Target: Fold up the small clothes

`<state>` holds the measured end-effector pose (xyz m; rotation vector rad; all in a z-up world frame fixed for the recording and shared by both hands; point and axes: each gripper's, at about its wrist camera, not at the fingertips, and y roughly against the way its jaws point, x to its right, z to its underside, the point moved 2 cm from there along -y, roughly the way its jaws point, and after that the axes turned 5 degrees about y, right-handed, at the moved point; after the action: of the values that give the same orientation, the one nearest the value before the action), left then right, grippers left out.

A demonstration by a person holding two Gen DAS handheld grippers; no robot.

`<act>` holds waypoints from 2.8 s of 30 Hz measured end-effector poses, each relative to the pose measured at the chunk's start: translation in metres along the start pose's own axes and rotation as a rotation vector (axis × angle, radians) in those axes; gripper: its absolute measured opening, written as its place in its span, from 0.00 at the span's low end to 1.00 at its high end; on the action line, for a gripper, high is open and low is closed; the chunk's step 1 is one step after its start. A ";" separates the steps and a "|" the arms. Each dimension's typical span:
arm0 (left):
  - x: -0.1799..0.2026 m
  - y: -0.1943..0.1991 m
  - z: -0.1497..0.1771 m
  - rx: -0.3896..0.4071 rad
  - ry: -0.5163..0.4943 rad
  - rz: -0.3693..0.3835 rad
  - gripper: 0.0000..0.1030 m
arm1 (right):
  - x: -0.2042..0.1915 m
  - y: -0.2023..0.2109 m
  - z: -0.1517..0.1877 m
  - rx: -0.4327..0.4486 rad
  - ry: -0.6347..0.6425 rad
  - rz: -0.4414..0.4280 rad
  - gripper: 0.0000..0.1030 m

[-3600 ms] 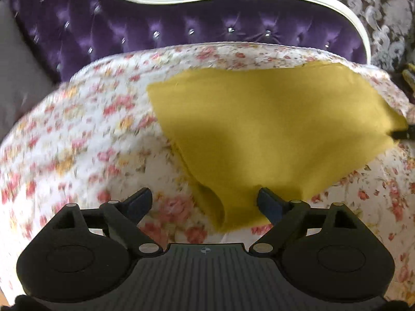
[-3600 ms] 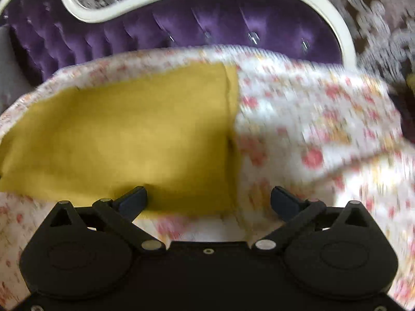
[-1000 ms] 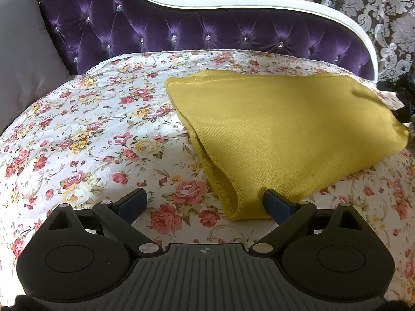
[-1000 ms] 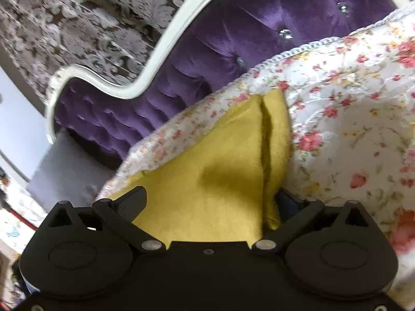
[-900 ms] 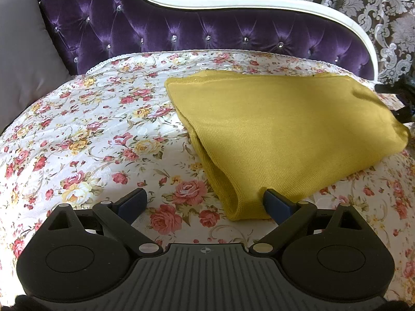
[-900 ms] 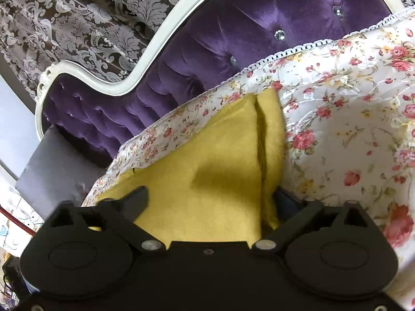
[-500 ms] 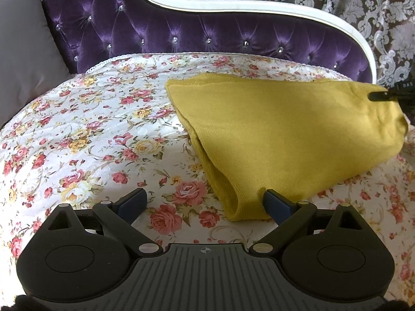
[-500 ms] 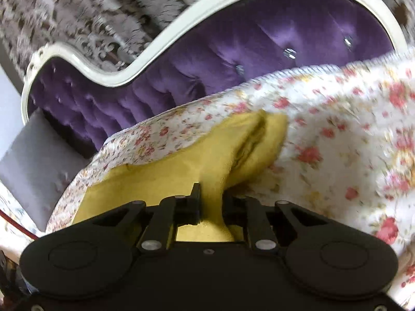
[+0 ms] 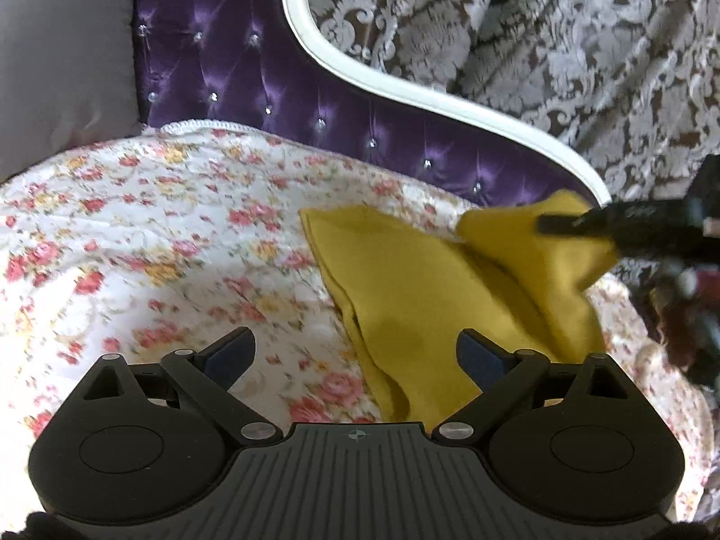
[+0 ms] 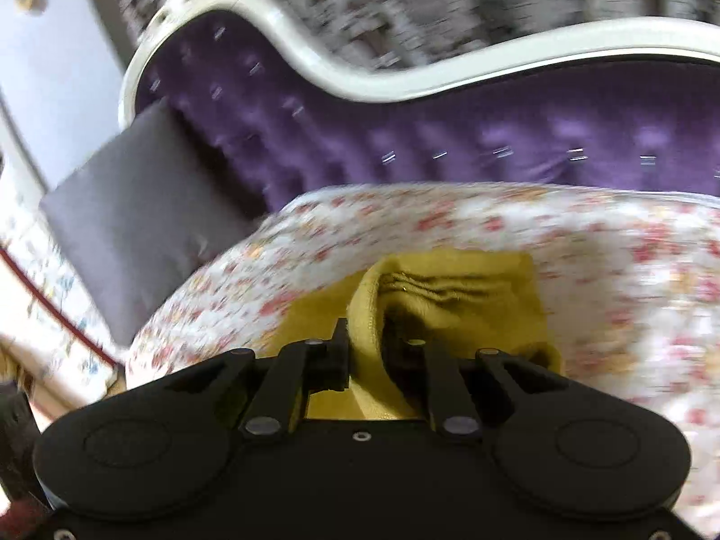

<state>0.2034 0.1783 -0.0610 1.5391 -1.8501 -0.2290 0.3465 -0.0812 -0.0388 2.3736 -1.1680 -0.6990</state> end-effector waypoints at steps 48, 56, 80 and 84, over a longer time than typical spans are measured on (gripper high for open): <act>-0.044 0.008 0.000 -0.074 0.119 0.034 0.95 | -0.051 -0.068 -0.006 0.101 0.255 -0.042 0.40; -0.037 0.000 -0.010 -0.097 0.128 0.062 0.95 | -0.075 -0.004 0.051 0.075 0.391 -0.080 0.65; 0.002 -0.020 -0.059 -0.172 0.106 0.131 0.95 | -0.131 -0.031 0.123 -0.002 0.815 0.038 0.54; 0.007 -0.027 -0.058 -0.198 0.113 0.146 0.95 | -0.134 -0.043 0.127 -0.015 0.874 0.076 0.28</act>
<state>0.2601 0.1813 -0.0304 1.2519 -1.7845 -0.2434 0.2273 0.0355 -0.1289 2.1977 -0.8259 0.3521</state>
